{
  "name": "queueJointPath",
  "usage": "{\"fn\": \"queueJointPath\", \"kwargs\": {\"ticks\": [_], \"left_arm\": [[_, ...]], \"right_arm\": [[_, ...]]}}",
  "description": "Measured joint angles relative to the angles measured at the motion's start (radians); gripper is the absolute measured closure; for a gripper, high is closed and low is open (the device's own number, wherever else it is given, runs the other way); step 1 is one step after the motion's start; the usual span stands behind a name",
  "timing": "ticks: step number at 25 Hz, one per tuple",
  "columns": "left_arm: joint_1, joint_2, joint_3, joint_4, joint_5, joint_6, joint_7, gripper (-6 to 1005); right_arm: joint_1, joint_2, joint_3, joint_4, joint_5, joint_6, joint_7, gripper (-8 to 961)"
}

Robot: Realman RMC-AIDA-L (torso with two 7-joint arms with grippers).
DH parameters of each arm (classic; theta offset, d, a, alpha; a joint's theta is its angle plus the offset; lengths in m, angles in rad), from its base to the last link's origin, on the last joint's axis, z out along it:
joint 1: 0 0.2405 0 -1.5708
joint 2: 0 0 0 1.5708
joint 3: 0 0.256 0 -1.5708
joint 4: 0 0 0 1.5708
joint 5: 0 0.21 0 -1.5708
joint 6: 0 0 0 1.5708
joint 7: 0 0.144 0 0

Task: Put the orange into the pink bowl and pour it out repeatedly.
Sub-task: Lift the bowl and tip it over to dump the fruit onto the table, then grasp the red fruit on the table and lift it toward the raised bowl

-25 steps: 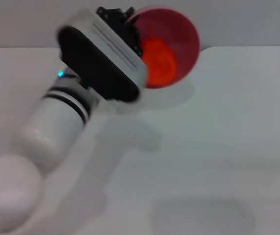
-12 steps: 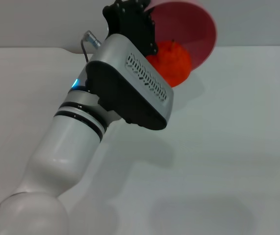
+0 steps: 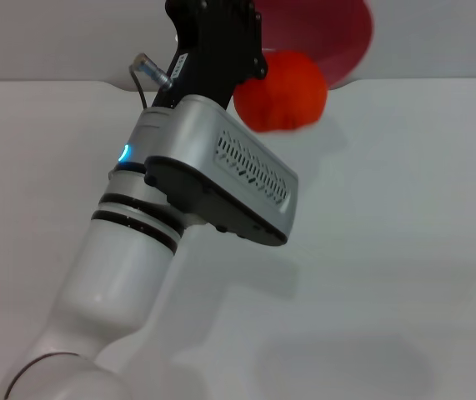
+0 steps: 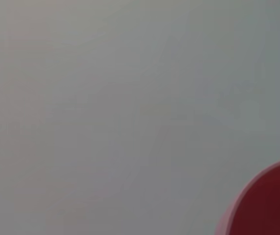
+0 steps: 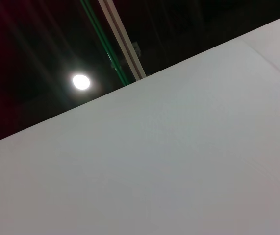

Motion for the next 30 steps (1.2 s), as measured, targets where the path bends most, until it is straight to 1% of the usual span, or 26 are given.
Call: {"fn": "queueJointPath", "kwargs": {"ticks": [6,8,10,12,14,15,17,19,21,23,24,25,27,28,29,30], "left_arm": [[0.0,0.0,0.011,0.005,0.01,-0.006,-0.007,957],[0.002,0.001,0.007,0.019,0.01,0.013,-0.026,957],[0.009,0.004,-0.018,0.049,0.004,0.078,-0.058,957],[0.027,0.007,-0.069,0.09,-0.001,0.181,-0.093,957],[0.05,0.009,-0.165,0.151,-0.005,0.346,-0.143,957],[0.058,0.01,-0.2,0.173,-0.006,0.403,-0.162,957],[0.07,0.011,-0.326,0.228,-0.015,0.63,-0.223,957],[0.062,0.01,-0.458,0.258,-0.039,0.866,-0.288,957],[0.028,0.01,-0.616,0.262,-0.08,1.107,-0.36,957],[-0.03,0.011,-0.771,0.231,-0.118,1.344,-0.429,957],[-0.069,0.012,-0.859,0.199,-0.121,1.458,-0.462,957],[-0.123,0.015,-0.967,0.15,-0.122,1.611,-0.503,957],[-0.223,0.023,-1.151,0.043,-0.106,1.835,-0.557,957],[-0.282,0.03,-1.252,-0.022,-0.089,1.949,-0.58,957],[-0.361,0.047,-1.38,-0.112,-0.043,2.09,-0.609,957],[-0.386,0.056,-1.427,-0.144,-0.017,2.134,-0.621,957]], "right_arm": [[0.004,0.0,-0.004,0.0,0.0,0.0,0.0,330],[0.006,0.0,-0.008,0.0,0.0,0.0,0.0,330],[0.007,0.0,-0.014,0.0,-0.001,0.001,0.0,330],[0.008,-0.001,-0.019,0.0,-0.001,0.001,0.0,331],[0.008,-0.001,-0.025,0.0,-0.001,0.001,0.0,331],[0.008,-0.001,-0.028,0.0,-0.001,0.001,0.0,331],[0.008,-0.001,-0.035,0.0,-0.002,0.003,0.0,331],[0.008,-0.001,-0.04,0.001,-0.005,0.006,0.0,331],[0.008,-0.001,-0.045,0.001,-0.015,0.009,0.001,331],[0.008,-0.002,-0.046,0.001,-0.035,0.011,0.003,331],[0.008,-0.003,-0.046,0.001,-0.05,0.014,0.004,331],[0.009,-0.004,-0.047,0.001,-0.068,0.017,0.004,331],[0.013,-0.006,-0.047,0.001,-0.107,0.026,0.004,330],[0.015,-0.007,-0.046,0.001,-0.128,0.031,0.004,330],[0.017,-0.008,-0.045,-0.003,-0.16,0.041,0.005,330],[0.018,-0.01,-0.042,-0.009,-0.199,0.054,0.009,330]]}}
